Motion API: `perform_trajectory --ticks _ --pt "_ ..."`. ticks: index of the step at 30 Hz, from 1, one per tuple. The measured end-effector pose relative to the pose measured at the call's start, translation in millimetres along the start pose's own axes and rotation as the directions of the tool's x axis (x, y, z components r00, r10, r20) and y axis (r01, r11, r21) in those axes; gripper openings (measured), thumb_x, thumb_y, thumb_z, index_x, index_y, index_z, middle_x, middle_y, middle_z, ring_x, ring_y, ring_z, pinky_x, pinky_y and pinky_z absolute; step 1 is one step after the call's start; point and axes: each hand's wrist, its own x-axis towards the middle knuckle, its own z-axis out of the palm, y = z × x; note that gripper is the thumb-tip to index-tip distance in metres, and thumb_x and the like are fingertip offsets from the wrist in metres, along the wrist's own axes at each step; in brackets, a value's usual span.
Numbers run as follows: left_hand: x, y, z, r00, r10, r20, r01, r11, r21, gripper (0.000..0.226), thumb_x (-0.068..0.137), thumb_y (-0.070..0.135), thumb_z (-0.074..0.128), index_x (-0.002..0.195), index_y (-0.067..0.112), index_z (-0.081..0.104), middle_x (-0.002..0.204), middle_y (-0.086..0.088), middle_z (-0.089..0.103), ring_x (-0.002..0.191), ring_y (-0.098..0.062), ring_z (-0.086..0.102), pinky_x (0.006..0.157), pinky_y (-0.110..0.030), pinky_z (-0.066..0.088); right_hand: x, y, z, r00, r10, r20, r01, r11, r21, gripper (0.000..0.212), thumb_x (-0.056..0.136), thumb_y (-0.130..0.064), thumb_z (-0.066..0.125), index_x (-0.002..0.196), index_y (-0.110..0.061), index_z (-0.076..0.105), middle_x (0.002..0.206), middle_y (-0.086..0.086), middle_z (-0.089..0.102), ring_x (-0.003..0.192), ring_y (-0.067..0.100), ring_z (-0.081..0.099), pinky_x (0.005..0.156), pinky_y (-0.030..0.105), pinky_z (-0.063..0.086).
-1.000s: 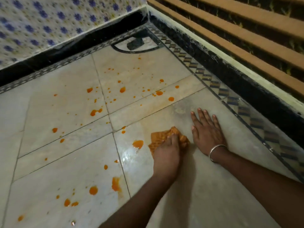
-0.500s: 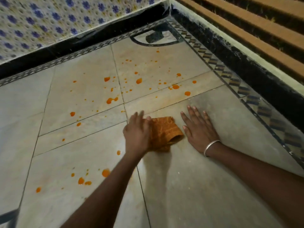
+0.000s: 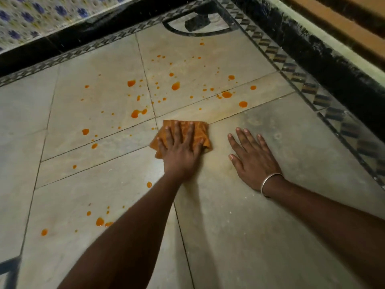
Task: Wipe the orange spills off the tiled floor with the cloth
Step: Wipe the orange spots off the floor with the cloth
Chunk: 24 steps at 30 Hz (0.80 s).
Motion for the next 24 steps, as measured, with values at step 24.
perform_trajectory --ticks 24 --pt "-103 21 21 0.981 0.181 0.076 -0.184 0.982 0.031 0.072 0.1 0.071 0.005 0.162 0.041 -0.017 0.17 0.0 -0.031 0.154 -0.024 -0.034 0.122 -0.054 -0.022 -3 -5 -2 1.0 0.015 0.003 -0.015 1.0 -0.006 0.066 0.099 -0.045 0.016 0.159 -0.02 0.02 0.167 0.008 0.017 0.155 0.024 0.013 0.124 0.051 0.01"
